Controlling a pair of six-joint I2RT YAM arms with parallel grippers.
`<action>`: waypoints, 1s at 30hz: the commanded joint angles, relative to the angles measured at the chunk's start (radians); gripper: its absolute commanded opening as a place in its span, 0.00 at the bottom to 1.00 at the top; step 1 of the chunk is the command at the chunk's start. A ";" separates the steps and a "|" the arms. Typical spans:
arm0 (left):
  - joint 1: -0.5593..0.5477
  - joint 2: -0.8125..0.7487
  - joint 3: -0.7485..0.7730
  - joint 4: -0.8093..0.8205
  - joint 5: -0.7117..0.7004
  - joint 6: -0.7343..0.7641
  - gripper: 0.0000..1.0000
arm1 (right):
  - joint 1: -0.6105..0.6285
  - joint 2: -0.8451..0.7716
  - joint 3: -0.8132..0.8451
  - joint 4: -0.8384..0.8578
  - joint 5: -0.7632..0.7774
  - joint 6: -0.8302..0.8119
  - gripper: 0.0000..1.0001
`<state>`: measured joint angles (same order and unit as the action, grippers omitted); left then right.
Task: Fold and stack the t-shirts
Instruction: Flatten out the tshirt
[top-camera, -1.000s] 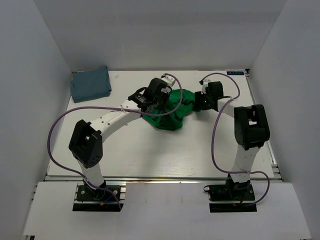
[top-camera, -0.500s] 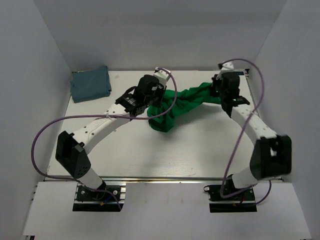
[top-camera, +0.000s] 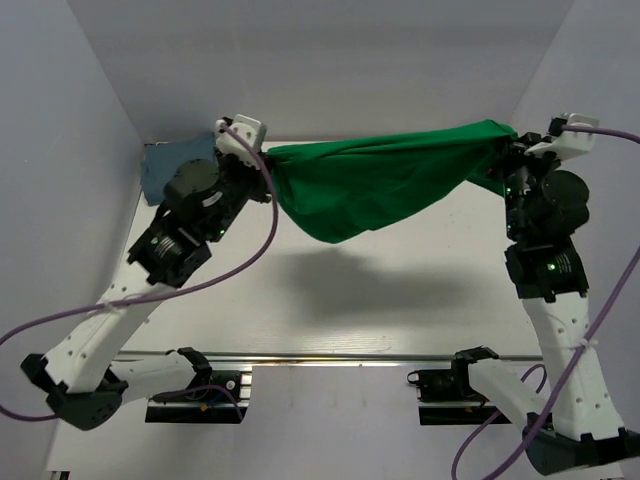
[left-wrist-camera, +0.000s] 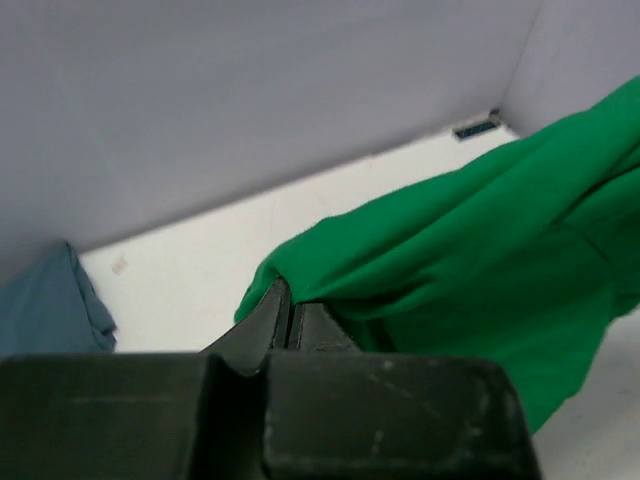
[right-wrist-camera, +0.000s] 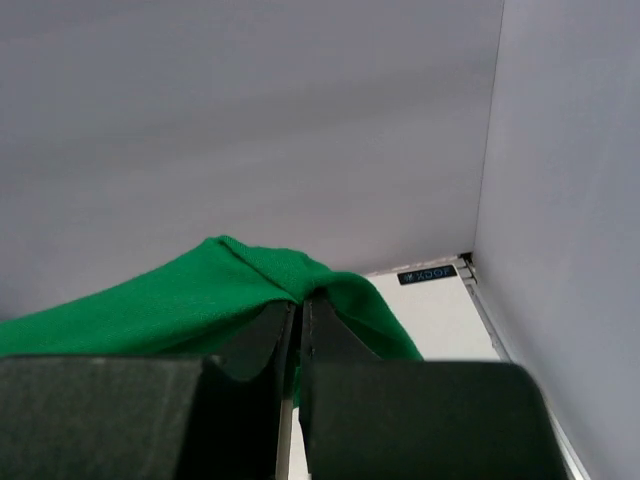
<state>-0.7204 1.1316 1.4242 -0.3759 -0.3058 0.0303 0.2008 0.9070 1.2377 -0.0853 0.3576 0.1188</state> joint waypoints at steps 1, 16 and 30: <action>0.003 -0.082 0.001 0.022 0.037 0.056 0.00 | -0.004 -0.046 0.068 -0.033 0.011 -0.028 0.00; 0.003 -0.084 0.004 -0.001 0.120 0.050 0.00 | -0.006 -0.088 0.054 -0.067 -0.118 0.008 0.00; 0.094 0.486 -0.085 0.046 0.059 -0.122 0.00 | -0.006 0.346 -0.284 0.073 -0.170 0.150 0.00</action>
<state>-0.6682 1.5639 1.3090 -0.3199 -0.2451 -0.0616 0.2024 1.1889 0.9398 -0.0723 0.2005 0.2390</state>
